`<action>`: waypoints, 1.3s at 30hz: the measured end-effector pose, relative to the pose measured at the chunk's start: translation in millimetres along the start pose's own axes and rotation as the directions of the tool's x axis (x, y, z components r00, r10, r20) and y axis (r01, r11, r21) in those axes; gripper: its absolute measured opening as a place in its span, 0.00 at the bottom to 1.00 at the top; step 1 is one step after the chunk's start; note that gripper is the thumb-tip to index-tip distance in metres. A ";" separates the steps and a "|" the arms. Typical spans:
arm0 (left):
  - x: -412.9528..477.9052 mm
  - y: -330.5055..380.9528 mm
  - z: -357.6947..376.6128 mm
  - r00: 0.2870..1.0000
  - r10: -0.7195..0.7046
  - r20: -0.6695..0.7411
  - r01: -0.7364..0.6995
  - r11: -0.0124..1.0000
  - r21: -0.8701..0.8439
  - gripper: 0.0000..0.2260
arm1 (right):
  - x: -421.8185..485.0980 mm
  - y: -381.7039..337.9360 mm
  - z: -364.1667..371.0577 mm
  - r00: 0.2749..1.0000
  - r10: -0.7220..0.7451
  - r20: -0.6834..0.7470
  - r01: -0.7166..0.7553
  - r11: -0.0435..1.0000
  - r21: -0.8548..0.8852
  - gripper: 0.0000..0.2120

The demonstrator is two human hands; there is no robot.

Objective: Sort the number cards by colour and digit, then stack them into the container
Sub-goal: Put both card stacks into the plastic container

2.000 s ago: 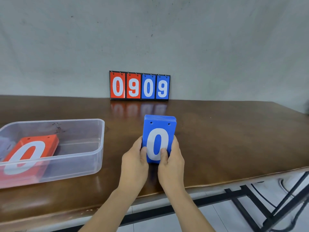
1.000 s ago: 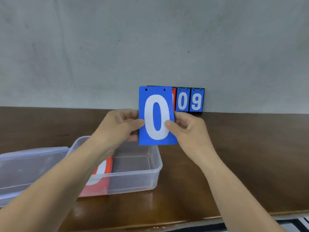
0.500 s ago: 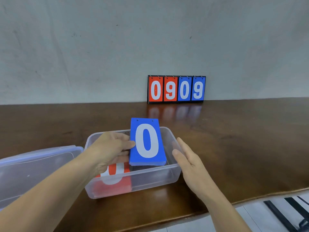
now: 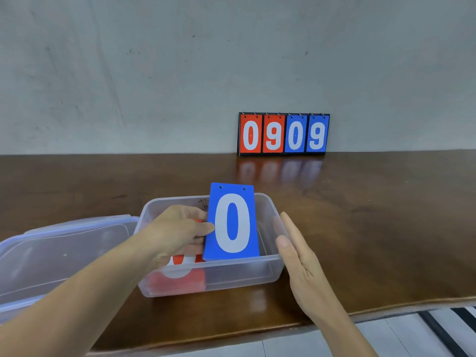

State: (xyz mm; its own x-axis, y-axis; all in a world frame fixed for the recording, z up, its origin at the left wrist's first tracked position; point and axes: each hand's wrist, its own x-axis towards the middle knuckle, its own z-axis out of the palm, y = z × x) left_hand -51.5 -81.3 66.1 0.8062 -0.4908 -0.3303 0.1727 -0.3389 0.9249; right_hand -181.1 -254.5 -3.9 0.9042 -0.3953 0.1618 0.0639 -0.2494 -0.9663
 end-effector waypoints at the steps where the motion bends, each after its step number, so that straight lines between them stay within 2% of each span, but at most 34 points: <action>1: -0.4 0.4 -0.2 1.000 -0.006 0.002 0.006 1.000 0.009 0.10 | -0.2 -0.8 -0.4 1.000 -0.008 0.009 0.008 1.000 0.008 0.23; 10: -3.5 1.9 1.6 1.000 -0.022 0.007 0.022 0.998 0.052 0.13 | 10.0 -18.0 -4.0 0.990 -0.071 0.123 0.073 0.997 -0.016 0.31; 13: -1.9 1.6 -0.8 0.999 -0.036 0.015 0.035 0.998 0.055 0.12 | 6.7 -25.7 -4.0 0.984 -0.098 0.145 0.095 0.995 0.027 0.23; 15: -1.9 1.1 -3.0 0.999 -0.040 0.032 0.039 0.998 0.052 0.11 | 3.4 -24.5 -3.6 0.984 -0.109 0.144 0.107 0.994 0.024 0.23; 20: -5.7 -1.2 -2.7 0.997 -0.032 0.068 0.027 0.997 0.075 0.10 | 0.4 -5.8 -1.5 0.986 -0.139 0.095 0.138 0.990 0.024 0.41; 23: -8.4 -6.4 -0.4 0.997 -0.033 0.064 0.028 0.997 0.078 0.10 | -3.6 -1.2 -0.8 0.985 -0.139 0.099 0.131 0.988 0.083 0.38; 29: -13.1 -11.5 6.8 0.995 -0.080 0.052 0.077 0.996 0.052 0.07 | -8.7 -3.9 -1.3 0.980 -0.173 0.101 0.166 0.983 0.077 0.33; 34: -8.7 -7.9 10.0 0.994 -0.106 0.008 0.104 0.989 0.104 0.07 | -8.5 -3.0 -1.5 0.974 -0.208 0.089 0.204 0.977 0.058 0.36; 39: -4.1 -4.2 17.3 0.990 -0.143 -0.022 0.144 0.972 0.185 0.06 | -8.5 -5.5 -1.3 0.976 -0.193 0.100 0.186 0.980 0.074 0.35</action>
State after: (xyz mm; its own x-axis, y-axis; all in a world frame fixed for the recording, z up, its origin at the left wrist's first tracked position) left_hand -65.3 -91.7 60.4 0.7857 -0.4194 -0.4548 0.1796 -0.5488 0.8164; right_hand -189.7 -250.9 0.3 0.9125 -0.2491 0.3245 0.2623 -0.2526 -0.9314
